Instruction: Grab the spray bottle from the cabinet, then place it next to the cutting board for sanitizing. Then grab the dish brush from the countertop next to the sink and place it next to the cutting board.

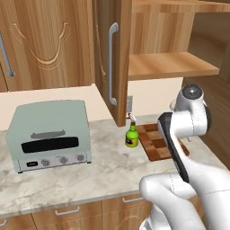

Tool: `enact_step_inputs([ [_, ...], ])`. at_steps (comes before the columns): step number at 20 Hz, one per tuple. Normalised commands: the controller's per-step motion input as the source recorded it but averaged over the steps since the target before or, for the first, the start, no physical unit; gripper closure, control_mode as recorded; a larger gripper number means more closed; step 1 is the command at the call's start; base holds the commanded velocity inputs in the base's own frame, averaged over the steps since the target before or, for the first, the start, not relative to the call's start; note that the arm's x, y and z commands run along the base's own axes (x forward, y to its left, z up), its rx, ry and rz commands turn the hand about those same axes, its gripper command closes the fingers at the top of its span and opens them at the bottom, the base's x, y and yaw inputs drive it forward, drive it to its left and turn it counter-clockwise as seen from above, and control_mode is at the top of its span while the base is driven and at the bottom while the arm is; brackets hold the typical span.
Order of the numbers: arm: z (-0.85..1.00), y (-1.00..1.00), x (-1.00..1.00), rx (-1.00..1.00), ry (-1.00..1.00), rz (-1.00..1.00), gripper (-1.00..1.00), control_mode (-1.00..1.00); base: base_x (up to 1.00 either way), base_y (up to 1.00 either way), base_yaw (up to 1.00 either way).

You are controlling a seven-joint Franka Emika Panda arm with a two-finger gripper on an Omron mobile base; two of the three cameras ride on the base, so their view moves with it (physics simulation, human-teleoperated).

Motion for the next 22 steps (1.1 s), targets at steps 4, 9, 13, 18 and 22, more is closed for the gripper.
enact_step_inputs([
  [4, -0.71, -0.75, 0.16, -0.09, 0.08, 0.11, 1.00, -1.00, 0.00, 0.00, 0.00],
  [9, -0.57, -0.60, 0.55, -0.04, 0.03, 0.07, 1.00, -1.00, 0.00, 0.00, 0.00],
  [13, -0.51, -0.66, 0.50, 0.00, 0.00, 0.07, 1.00, -1.00, 0.00, 0.00, 0.00],
  [18, -0.27, -0.43, 0.31, 0.00, 0.01, 0.01, 1.00, -1.00, 0.00, 0.00, 0.00],
  [22, -0.12, -0.42, 0.44, 0.00, -0.02, 0.00, 1.00, -1.00, 0.00, 0.00, 0.00],
])
